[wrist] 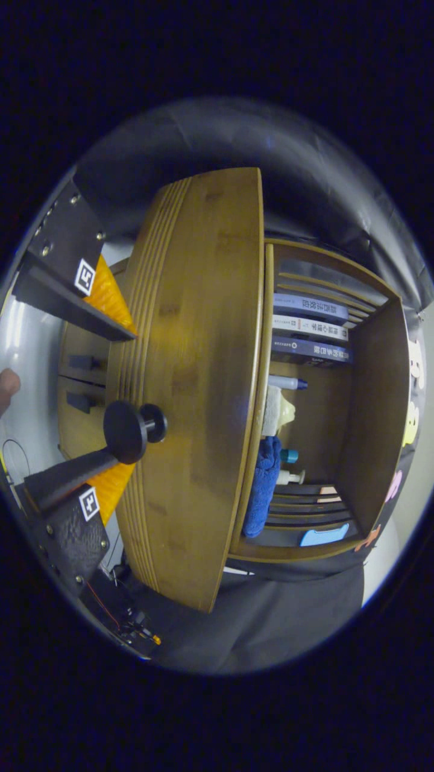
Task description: Pull open the drawer, take out the items inside it, and place them on the countertop above the cabinet.
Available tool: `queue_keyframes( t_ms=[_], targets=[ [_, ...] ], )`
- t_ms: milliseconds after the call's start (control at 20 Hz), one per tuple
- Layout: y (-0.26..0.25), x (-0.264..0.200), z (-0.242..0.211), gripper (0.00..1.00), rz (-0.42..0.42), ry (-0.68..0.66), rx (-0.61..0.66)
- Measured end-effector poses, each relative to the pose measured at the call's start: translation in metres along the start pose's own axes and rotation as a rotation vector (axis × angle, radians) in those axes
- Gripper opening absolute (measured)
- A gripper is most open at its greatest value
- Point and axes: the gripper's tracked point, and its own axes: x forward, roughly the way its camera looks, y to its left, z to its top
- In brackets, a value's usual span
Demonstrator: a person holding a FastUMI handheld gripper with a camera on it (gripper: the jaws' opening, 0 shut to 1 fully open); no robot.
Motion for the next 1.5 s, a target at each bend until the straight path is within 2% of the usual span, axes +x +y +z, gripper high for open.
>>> queue_keyframes(
  t_ms=[300, 800, 850, 900, 1000, 1300, 1500],
  targets=[
    [0.002, 0.046, 0.007, 1.0, 0.003, -0.03, 0.012],
    [0.007, 0.114, 0.022, 1.0, 0.004, -0.172, 0.016],
    [0.01, 0.116, 0.024, 1.0, -0.005, -0.2, 0.007],
    [0.009, 0.097, 0.025, 0.99, -0.011, -0.211, 0.007],
    [0.01, 0.113, 0.024, 0.99, -0.007, -0.188, 0.032],
    [0.009, 0.113, 0.025, 0.99, -0.007, -0.212, 0.021],
    [0.009, 0.114, 0.022, 0.99, -0.008, -0.211, -0.027]
  ],
)
